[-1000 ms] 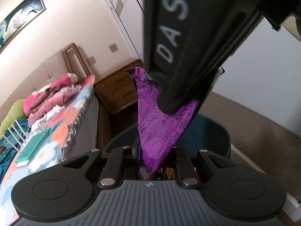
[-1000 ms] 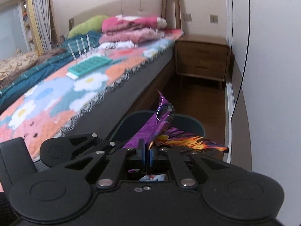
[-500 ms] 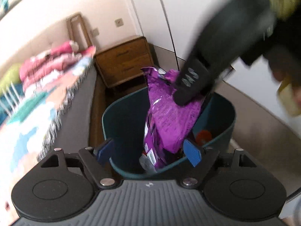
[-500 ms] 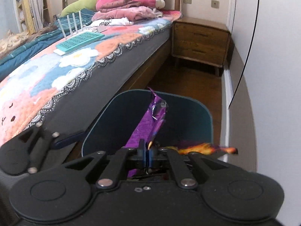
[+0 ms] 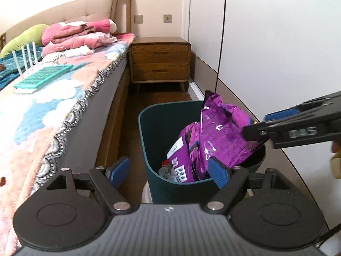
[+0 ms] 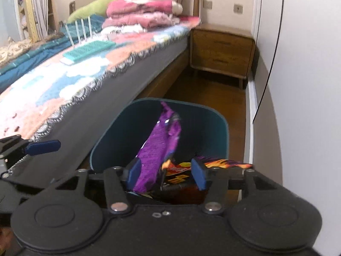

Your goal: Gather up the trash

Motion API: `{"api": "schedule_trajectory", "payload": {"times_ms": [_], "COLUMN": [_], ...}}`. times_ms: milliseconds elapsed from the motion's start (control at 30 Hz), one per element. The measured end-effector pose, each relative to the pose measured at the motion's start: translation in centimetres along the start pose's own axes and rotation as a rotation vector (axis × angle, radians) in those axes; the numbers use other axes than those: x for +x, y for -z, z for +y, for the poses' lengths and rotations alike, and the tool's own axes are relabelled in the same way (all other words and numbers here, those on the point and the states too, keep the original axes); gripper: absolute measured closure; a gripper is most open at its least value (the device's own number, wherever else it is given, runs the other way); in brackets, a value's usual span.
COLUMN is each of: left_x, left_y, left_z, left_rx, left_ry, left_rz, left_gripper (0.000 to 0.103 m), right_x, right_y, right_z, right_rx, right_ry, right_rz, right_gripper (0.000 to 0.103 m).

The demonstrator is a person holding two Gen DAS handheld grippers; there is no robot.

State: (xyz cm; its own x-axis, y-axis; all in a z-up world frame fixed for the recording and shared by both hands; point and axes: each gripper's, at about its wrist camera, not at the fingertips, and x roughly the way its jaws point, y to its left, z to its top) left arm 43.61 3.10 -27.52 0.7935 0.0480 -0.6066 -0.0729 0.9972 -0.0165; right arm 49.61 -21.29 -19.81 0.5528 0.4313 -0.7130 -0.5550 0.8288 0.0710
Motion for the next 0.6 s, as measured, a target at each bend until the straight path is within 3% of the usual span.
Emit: {"api": "schedule_trajectory", "payload": {"times_ms": [67, 600], "left_x": [-0.8, -7.9], "left_y": [-0.3, -1.0], "left_z": [-0.2, -2.1], "left_rx": [-0.002, -0.002], "left_ry": [-0.005, -0.011], "left_rz": [-0.01, -0.084], "left_gripper": [0.022, 0.02], "right_x": [-1.7, -11.4], "right_y": [0.2, 5.1], "right_z": [0.0, 0.8], "right_rx": [-0.007, 0.043], "right_ry": [-0.007, -0.071], "right_rz": [-0.034, -0.259], "right_gripper": [0.038, 0.015]}}
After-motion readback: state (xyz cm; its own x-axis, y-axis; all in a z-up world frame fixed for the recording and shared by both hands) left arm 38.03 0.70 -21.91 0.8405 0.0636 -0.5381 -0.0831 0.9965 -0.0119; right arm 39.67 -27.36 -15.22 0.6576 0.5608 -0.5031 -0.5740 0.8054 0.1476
